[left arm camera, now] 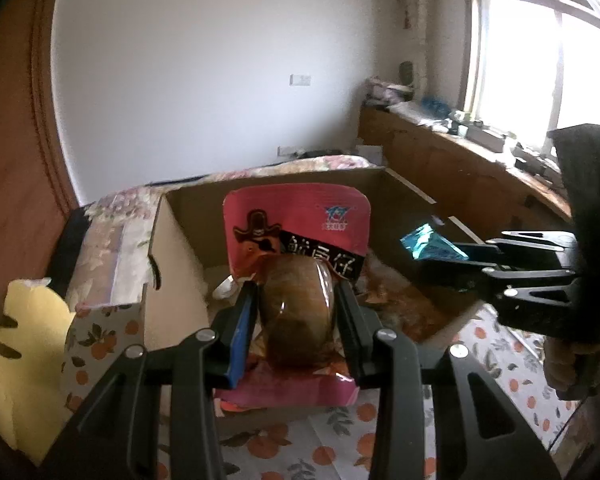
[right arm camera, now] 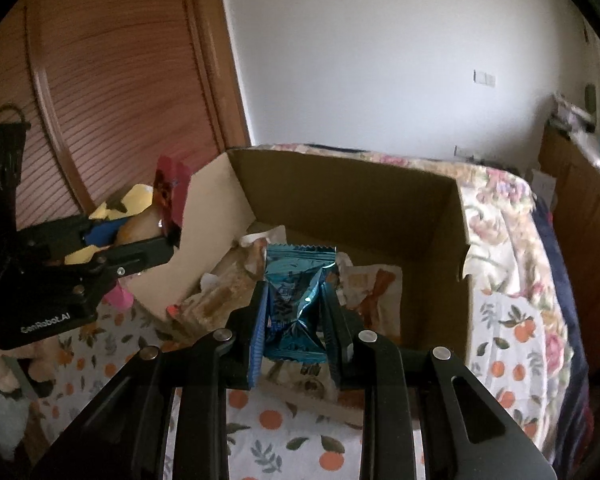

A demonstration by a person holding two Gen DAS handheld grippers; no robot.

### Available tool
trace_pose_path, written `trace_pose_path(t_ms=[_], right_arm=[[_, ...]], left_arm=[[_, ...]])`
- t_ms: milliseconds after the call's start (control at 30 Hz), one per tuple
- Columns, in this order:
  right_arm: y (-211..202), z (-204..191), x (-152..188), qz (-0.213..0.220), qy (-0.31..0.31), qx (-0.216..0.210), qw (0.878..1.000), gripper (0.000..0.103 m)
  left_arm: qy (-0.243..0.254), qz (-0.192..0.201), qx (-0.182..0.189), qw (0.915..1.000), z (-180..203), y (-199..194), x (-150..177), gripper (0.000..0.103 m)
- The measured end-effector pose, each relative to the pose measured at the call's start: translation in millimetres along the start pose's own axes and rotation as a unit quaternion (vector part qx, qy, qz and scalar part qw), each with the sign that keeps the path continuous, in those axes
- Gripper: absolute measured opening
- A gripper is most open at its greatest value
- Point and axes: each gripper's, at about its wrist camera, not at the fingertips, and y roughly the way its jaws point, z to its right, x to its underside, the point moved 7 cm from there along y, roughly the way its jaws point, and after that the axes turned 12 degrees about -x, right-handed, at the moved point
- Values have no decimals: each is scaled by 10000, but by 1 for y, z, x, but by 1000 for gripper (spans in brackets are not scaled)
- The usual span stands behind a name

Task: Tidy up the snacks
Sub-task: 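Carry both packets over the cardboard box and release them inside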

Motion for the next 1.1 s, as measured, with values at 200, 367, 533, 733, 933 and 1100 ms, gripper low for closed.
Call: trace_pose_path(t_ms=[200, 367, 533, 733, 933, 1100], right_arm=[[20, 13, 7, -132, 154, 83, 9998, 24], [28, 21, 13, -219, 222, 166, 9994, 24], [29, 26, 14, -219, 309, 171, 9991, 25], [27, 26, 15, -217, 265, 264, 9991, 36], [10, 16, 17, -74, 202, 231, 9995, 38], [-22, -5, 26, 164, 88, 260, 9995, 46]], left_arm=[[-161, -78, 66, 9998, -4, 14, 5, 38], [-136, -80, 45, 9999, -2, 17, 5, 38], [-119, -108, 5, 9999, -1, 18, 7, 39], [-83, -19, -103, 9999, 0, 11, 5, 40], [-97, 87, -189, 9997, 1, -7, 8, 45], [-147, 267, -238, 9993, 4, -39, 17, 49]])
